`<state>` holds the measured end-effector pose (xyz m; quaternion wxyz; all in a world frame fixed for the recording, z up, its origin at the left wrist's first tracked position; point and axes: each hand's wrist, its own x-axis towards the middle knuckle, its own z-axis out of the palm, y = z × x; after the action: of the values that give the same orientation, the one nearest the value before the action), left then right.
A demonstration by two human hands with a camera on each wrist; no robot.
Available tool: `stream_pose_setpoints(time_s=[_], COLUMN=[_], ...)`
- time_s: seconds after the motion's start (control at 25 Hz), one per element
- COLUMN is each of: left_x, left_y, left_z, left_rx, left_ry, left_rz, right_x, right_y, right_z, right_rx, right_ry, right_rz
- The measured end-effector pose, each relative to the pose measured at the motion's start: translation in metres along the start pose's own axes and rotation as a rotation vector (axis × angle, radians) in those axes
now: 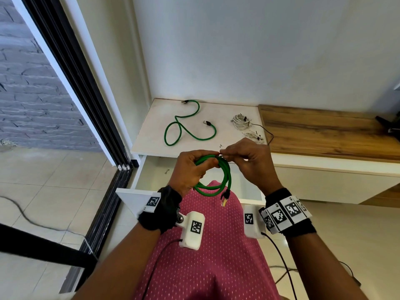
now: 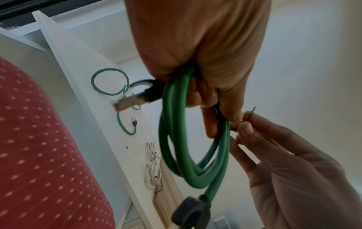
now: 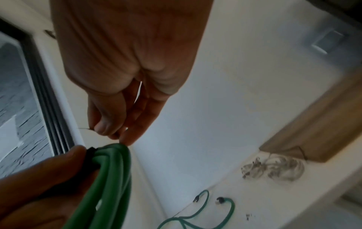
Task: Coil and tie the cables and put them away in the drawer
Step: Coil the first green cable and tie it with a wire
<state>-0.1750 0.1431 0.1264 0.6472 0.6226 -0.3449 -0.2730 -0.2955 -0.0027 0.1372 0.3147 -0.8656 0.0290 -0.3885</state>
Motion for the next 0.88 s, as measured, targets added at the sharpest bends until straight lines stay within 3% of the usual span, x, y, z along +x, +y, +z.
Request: stream_pose_setpoints(time_s=[0.12, 0.28, 0.56, 0.88], left_x=[0.000, -0.001, 0.000, 0.002], left_y=[0.001, 0.004, 0.003, -0.004], left_z=[-0.001, 0.001, 0.002, 0.002], left_rx=[0.017, 0.013, 0.047, 0.098], left_ry=[0.020, 0.023, 0.024, 0.022], left_rz=[0.000, -0.002, -0.021, -0.039], right_x=[0.000, -0.002, -0.004, -0.004], right_y=[-0.003, -0.005, -0.015, -0.013], right_z=[0.001, 0.003, 0.003, 0.007], right_rx=[-0.267, -0.453, -0.639, -0.611], right_ry=[-0.035, -0.077, -0.112, -0.175], right_rz=[-0.189, -0.293, -0.315, -0.257])
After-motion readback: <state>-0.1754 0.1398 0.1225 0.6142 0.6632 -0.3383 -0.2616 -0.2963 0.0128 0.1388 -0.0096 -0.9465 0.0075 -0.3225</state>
